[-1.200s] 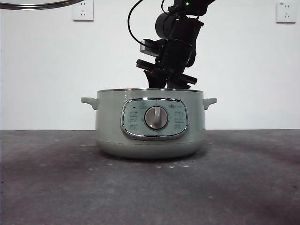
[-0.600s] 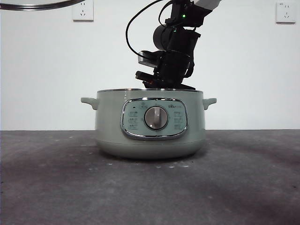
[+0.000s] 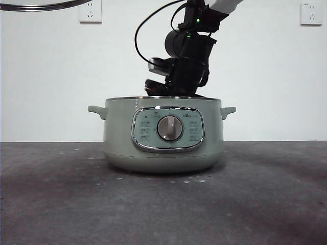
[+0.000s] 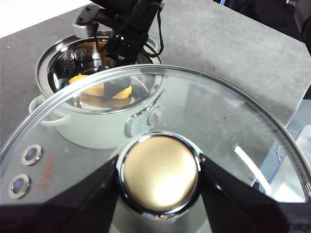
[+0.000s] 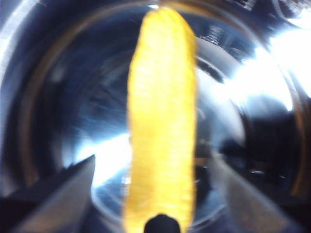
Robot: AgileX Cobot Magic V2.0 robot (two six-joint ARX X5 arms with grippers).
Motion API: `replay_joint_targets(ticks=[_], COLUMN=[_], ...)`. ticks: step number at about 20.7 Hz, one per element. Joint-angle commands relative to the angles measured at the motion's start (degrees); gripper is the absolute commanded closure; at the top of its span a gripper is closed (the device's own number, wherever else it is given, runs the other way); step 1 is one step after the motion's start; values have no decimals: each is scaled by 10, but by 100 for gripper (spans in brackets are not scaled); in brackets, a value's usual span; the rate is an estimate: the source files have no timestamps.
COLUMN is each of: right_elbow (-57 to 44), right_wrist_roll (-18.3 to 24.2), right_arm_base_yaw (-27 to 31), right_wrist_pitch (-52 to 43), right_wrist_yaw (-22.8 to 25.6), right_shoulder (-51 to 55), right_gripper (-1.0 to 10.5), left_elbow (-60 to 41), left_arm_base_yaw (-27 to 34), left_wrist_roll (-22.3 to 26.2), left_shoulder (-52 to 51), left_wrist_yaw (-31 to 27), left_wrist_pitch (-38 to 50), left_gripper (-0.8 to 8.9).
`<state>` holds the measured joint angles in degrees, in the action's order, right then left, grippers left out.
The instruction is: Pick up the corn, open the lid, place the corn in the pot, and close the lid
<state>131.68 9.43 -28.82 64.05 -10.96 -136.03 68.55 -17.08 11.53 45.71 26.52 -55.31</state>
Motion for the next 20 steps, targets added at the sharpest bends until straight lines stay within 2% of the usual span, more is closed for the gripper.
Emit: replay_joint_targets(ticks=[1, 4, 6, 7, 8, 10, 15, 17, 20], right_elbow=[32, 100, 163, 181, 186, 185, 177, 144, 32], right_wrist_roll=[-8, -18, -18, -35, -47, -57, -64, -61, -46], right_arm_base_yaw=[-1, -1, -1, -1, -1, -1, -2, -2, -2], right_wrist_pitch=[15, 77, 151, 151, 150, 151, 151, 151, 151], right_wrist_yaw=[0, 0, -2, -2, -24, -55, -51, -51, -51], right_shoulder=[3, 18, 25, 32, 52, 88, 206, 271, 394], right_gripper=[406, 407, 411, 411, 411, 412, 412, 413, 413], left_elbow=[7, 7, 7, 7, 7, 7, 9, 9, 10], left_arm_base_yaw=[0, 0, 0, 0, 0, 0, 0, 0, -4], left_wrist_roll=[6, 6, 6, 5, 5, 6, 5, 5, -2], left_shoulder=[-7, -7, -6, -3, 1, 13, 57, 75, 112], left_wrist_yaw=[9, 4, 4, 4, 4, 0, 0, 7, 10], left_wrist_pitch=[23, 23, 33, 41, 49, 55, 92, 122, 176], left_gripper=[821, 821, 821, 821, 821, 821, 821, 821, 821])
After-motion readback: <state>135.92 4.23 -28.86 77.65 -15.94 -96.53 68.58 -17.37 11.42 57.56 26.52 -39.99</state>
